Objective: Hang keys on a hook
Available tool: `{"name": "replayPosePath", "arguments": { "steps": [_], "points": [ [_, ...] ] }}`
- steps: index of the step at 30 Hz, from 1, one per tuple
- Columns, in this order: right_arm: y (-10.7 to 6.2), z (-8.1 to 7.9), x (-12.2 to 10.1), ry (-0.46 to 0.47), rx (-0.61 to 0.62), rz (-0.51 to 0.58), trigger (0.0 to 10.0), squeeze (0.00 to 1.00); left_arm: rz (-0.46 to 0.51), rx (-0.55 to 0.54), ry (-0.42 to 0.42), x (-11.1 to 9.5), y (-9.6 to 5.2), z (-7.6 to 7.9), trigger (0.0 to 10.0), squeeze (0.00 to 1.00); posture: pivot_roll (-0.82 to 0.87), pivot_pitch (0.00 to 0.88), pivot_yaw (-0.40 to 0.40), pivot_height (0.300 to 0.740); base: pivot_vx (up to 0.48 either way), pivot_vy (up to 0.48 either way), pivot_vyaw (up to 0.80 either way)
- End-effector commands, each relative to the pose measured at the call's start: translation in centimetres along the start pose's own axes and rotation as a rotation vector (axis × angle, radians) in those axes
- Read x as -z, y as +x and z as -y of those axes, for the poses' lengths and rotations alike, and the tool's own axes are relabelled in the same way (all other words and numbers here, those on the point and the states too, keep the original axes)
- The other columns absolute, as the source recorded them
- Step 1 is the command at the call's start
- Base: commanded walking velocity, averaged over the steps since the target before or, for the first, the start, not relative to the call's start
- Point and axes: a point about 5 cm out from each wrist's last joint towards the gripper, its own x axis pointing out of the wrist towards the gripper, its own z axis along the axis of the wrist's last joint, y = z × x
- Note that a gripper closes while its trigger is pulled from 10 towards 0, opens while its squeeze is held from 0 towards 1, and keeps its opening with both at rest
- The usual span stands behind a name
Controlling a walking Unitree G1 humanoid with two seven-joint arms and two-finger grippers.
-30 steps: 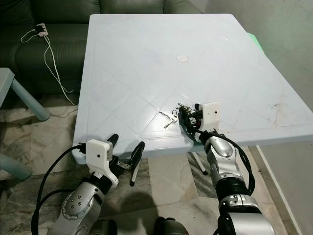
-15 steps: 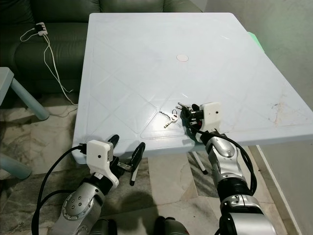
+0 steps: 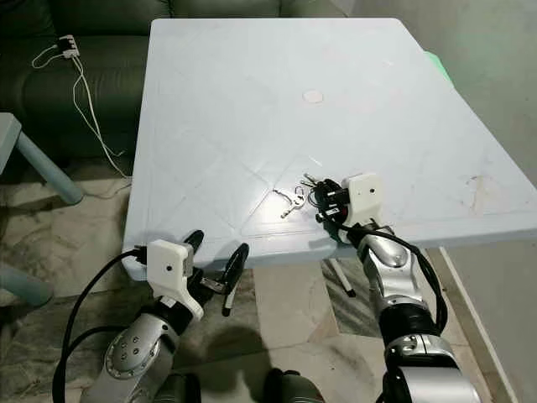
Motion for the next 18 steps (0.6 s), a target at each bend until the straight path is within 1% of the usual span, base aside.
{"name": "replayPosePath", "arguments": {
  "steps": [1, 2, 3, 4, 5, 6, 8, 9, 10, 11, 12, 13, 14, 15, 16, 17, 18],
  "points": [
    [-0.3, 0.2, 0.2, -0.044, -0.022, -0.037, 0.0, 0.00, -0.007, 0.010, -0.013, 0.1, -0.1, 0.5, 10.0, 0.00, 0.05, 0.221, -0.129, 0.721, 0.000, 0.000, 0.00],
    [-0.3, 0.2, 0.1, -0.075, -0.032, -0.041, 0.0, 0.00, -0.006, 0.010, -0.012, 0.0, -0.1, 0.5, 10.0, 0.00, 0.05, 0.222, -0.130, 0.721, 0.000, 0.000, 0.00],
    [-0.4, 0.1, -0.2, -0.116, -0.070, -0.042, 0.8, 0.00, -0.005, 0.007, -0.011, 0.0, -0.1, 0.4, 10.0, 0.00, 0.05, 0.222, -0.130, 0.721, 0.000, 0.000, 0.00],
    [-0.5, 0.0, -0.3, -0.129, -0.085, -0.040, 0.0, 0.00, -0.004, 0.006, -0.011, 0.0, -0.1, 0.4, 10.0, 0.00, 0.05, 0.224, -0.131, 0.721, 0.000, 0.000, 0.00],
    [-0.5, 0.0, -0.5, -0.145, -0.094, -0.036, 0.0, 0.00, -0.004, 0.005, -0.012, 0.0, -0.2, 0.4, 10.0, 0.00, 0.05, 0.224, -0.131, 0.721, 0.000, 0.000, 0.00],
    [-0.5, 0.1, -0.7, -0.165, -0.097, -0.042, 2.1, 0.00, -0.004, 0.004, -0.013, 0.0, -0.2, 0.4, 10.0, 0.00, 0.05, 0.226, -0.132, 0.721, 0.000, 0.000, 0.00],
    [-0.5, 0.2, -0.7, -0.170, -0.097, -0.047, 2.1, 0.00, -0.004, 0.004, -0.013, 0.0, -0.2, 0.4, 10.0, 0.00, 0.05, 0.226, -0.132, 0.721, 0.000, 0.000, 0.00],
    [-0.4, 0.2, -1.3, -0.183, -0.094, -0.034, 2.3, 0.00, -0.004, 0.003, -0.016, 0.0, -0.2, 0.4, 10.0, 0.00, 0.04, 0.229, -0.131, 0.721, 0.000, 0.000, 0.00],
    [-0.3, 0.3, -1.6, -0.185, -0.084, -0.024, 2.7, 0.00, -0.004, 0.003, -0.017, 0.0, -0.2, 0.4, 10.0, 0.00, 0.04, 0.229, -0.131, 0.721, 0.000, 0.000, 0.00],
    [-0.3, 0.3, -1.6, -0.185, -0.084, -0.024, 2.7, 0.00, -0.004, 0.003, -0.017, 0.0, -0.2, 0.4, 10.0, 0.00, 0.04, 0.229, -0.131, 0.721, 0.000, 0.000, 0.00],
    [-0.3, 0.3, -1.7, -0.173, -0.068, -0.020, 2.3, 0.00, -0.004, 0.003, -0.016, 0.0, -0.1, 0.4, 10.0, 0.00, 0.04, 0.229, -0.131, 0.721, 0.000, 0.000, 0.00],
    [-0.2, 0.3, -1.7, -0.164, -0.061, -0.017, 3.3, 0.00, -0.004, 0.003, -0.016, 0.0, -0.1, 0.4, 10.0, 0.00, 0.04, 0.229, -0.128, 0.721, 0.000, 0.000, 0.00],
    [-0.2, 0.1, -1.8, -0.154, -0.057, -0.014, 10.0, 0.00, -0.003, 0.003, -0.017, 0.0, -0.1, 0.4, 10.0, 0.00, 0.04, 0.229, -0.128, 0.721, 0.000, 0.000, 0.00],
    [-0.1, 0.0, -1.7, -0.138, -0.050, -0.009, 10.0, 0.00, -0.002, 0.004, -0.017, 0.0, -0.1, 0.4, 10.0, 0.00, 0.04, 0.229, -0.128, 0.721, 0.000, 0.000, 0.00],
    [0.0, -0.4, -1.7, -0.043, -0.020, 0.020, 10.0, 0.00, -0.001, 0.005, -0.018, -0.1, 0.0, 0.5, 10.0, 0.00, 0.04, 0.229, -0.128, 0.721, 0.000, 0.000, 0.00],
    [0.0, -0.4, -1.7, -0.043, -0.020, 0.020, 10.0, 0.00, -0.001, 0.005, -0.018, -0.1, 0.0, 0.5, 10.0, 0.00, 0.04, 0.229, -0.128, 0.721, 0.000, 0.000, 0.00],
    [0.0, -0.6, -1.8, 0.004, -0.015, 0.042, 10.0, 0.00, -0.001, 0.005, -0.018, -0.1, 0.0, 0.4, 10.0, 0.00, 0.04, 0.229, -0.125, 0.721, 0.000, 0.000, 0.00]
  ]
}}
